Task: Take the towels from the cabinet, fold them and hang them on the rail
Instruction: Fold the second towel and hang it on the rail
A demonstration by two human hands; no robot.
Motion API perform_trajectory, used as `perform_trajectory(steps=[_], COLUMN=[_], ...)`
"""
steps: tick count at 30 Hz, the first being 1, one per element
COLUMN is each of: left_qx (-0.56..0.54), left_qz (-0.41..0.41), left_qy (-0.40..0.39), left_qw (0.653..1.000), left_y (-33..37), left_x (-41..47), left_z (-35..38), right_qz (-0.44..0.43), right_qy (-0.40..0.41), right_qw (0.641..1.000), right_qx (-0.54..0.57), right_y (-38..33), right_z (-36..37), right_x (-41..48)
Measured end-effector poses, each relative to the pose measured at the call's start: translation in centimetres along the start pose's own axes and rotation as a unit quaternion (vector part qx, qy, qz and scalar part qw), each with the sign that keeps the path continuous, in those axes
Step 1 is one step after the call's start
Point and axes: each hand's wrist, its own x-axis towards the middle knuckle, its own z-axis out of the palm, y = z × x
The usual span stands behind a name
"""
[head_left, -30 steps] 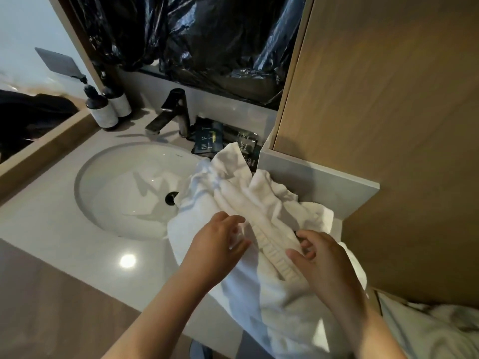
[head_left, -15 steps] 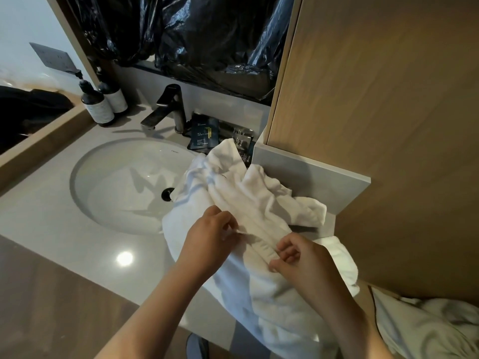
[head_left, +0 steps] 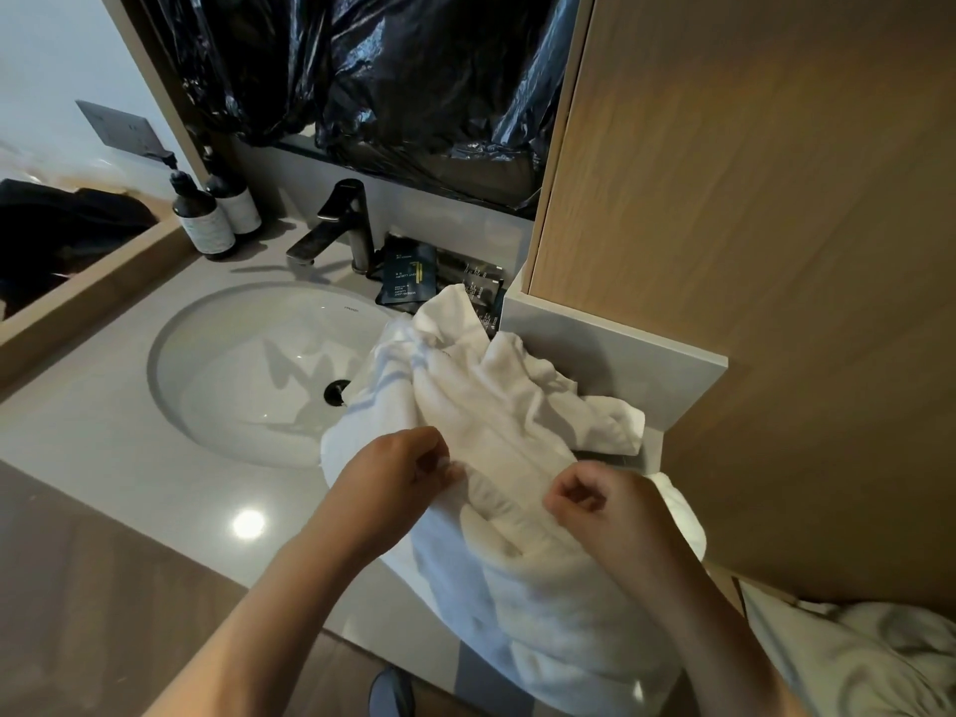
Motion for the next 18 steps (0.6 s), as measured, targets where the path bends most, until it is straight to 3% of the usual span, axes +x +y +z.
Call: perform_trajectory(steps=[2, 7, 11, 18], left_qx=[-0.007, -0.062, -0.069, -0.051], left_qz=[-0.002, -0.033, -0.052, -0.055], left_qy=[-0.006, -0.001, 0.007, 0.03], left_qw=[1.0, 0.998, 0.996, 0.997], left_y=[-0.3, -0.7, -1.2, -1.6], left_x=[-0.6, -1.4, -2.2, -2.9], left_z=[0.1, 0.5, 0.5, 0.1], right_qz=[0.005, 0.005, -0.035, -0.082], right_qy=[0.039, 0.012, 0.038, 0.109], right_qw=[0.999, 0.998, 0.996, 0.989], right_qx=[-0.001, -0.062, -0.072, 0.048], right_y=[0.3, 0.9, 1.0, -0.2], right_z=[0.0, 1.6, 1.5, -1.0], right_x=[0.9, 2.6, 2.7, 2.0])
